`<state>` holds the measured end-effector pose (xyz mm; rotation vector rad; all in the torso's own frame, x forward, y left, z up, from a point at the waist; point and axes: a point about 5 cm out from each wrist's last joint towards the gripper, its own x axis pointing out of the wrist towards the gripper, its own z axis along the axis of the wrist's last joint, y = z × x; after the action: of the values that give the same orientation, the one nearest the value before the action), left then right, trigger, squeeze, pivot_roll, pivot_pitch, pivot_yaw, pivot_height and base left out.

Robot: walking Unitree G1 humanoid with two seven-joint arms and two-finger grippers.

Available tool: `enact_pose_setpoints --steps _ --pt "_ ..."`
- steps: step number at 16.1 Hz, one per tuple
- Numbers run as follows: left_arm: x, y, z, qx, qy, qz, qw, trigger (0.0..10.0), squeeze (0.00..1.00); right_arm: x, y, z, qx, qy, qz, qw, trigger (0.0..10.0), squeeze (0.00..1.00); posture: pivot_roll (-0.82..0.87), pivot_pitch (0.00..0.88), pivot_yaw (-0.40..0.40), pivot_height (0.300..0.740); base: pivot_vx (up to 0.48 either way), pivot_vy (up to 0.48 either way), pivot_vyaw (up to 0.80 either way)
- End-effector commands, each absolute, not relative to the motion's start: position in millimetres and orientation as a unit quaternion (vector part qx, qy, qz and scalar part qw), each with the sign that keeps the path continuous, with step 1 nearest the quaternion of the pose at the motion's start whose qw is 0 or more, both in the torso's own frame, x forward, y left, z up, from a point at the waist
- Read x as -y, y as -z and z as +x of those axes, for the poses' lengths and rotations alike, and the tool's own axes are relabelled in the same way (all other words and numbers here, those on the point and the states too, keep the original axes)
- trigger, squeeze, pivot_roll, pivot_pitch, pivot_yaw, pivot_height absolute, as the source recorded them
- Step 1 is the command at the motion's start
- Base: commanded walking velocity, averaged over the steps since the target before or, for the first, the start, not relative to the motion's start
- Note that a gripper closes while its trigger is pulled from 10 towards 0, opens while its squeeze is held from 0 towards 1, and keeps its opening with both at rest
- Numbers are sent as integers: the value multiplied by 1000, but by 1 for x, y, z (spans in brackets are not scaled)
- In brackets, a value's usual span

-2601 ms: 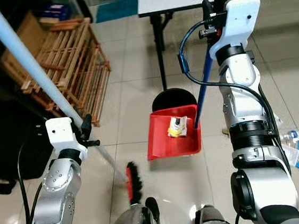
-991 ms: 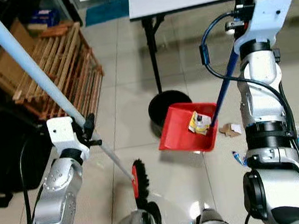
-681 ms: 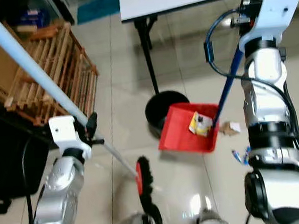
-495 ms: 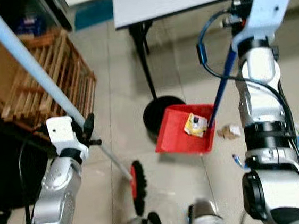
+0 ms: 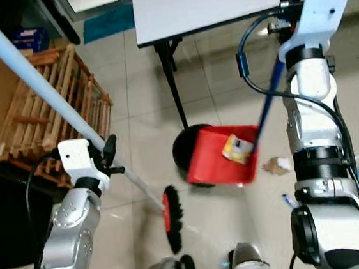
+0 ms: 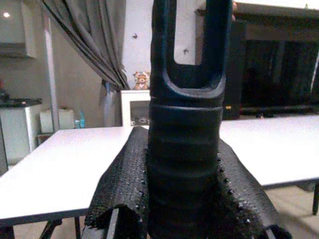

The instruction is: Sweep floor

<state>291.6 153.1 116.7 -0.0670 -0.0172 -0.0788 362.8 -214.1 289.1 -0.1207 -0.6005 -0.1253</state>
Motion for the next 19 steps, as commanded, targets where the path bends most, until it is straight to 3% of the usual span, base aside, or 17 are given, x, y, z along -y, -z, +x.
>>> enact_pose_setpoints --steps 1,19 --pt "-155 -121 291 19 38 -31 999 10000 0 216 -292 360 302 62 -66 949 10000 0 -159 182 152 740 0 0 0" --pt "-156 -117 288 10 36 -28 999 10000 0 218 -293 361 300 65 -73 949 10000 0 -157 192 151 740 0 0 0"
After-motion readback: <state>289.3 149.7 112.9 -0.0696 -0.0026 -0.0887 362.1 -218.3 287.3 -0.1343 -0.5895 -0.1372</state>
